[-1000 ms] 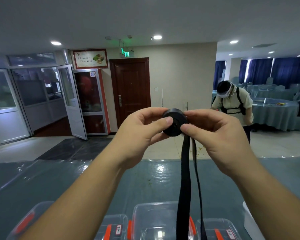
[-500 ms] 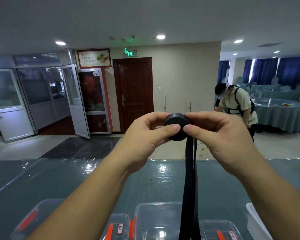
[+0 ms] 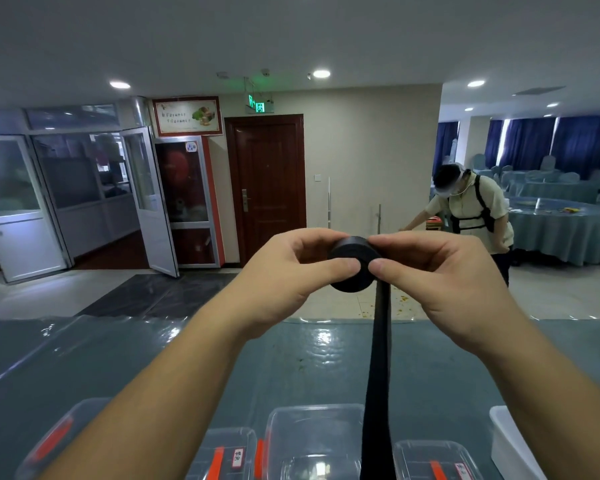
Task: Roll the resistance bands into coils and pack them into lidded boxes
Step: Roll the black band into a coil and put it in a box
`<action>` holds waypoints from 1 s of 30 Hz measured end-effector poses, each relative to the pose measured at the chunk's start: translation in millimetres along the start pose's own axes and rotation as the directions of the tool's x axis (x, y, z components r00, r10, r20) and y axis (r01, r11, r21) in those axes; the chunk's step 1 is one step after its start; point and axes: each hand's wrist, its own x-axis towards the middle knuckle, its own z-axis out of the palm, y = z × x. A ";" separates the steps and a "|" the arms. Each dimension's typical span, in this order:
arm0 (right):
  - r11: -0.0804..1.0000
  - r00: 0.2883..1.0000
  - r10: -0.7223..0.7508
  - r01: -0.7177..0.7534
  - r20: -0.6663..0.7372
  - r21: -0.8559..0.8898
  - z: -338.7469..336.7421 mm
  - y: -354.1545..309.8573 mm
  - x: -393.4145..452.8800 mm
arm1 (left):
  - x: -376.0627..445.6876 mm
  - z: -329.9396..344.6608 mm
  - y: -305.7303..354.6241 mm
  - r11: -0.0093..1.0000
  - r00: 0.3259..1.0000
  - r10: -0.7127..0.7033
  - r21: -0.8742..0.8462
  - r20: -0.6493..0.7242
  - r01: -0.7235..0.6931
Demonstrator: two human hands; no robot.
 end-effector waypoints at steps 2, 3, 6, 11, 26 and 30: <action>0.999 0.999 -0.021 0.021 -0.024 0.028 0.7 -0.9 0.9 | 2.0 -0.8 2.2 0.999 0.999 0.041 0.011 -0.017 -0.041; 0.998 0.998 -0.031 0.035 -0.060 0.056 2.7 -1.6 1.6 | 3.0 0.3 2.1 0.998 0.998 0.053 -0.031 -0.042 -0.054; 0.989 0.991 -0.044 0.062 -0.129 0.136 7.2 -1.4 3.9 | 5.2 8.2 -2.1 0.970 0.993 0.036 -0.236 -0.108 -0.061; 0.998 0.999 -0.032 0.034 -0.040 0.057 -0.5 -7.3 8.0 | 5.7 2.2 -2.5 0.988 0.996 0.042 -0.142 -0.079 -0.053; 1.000 0.999 -0.018 0.019 0.037 -0.016 -4.0 -7.9 11.7 | 5.1 -3.7 4.1 0.998 0.999 0.048 -0.046 -0.012 -0.048; 0.991 0.993 -0.065 0.075 -0.094 0.107 1.9 -5.9 9.5 | 6.7 8.6 -0.4 0.907 0.995 0.007 -0.419 -0.097 -0.048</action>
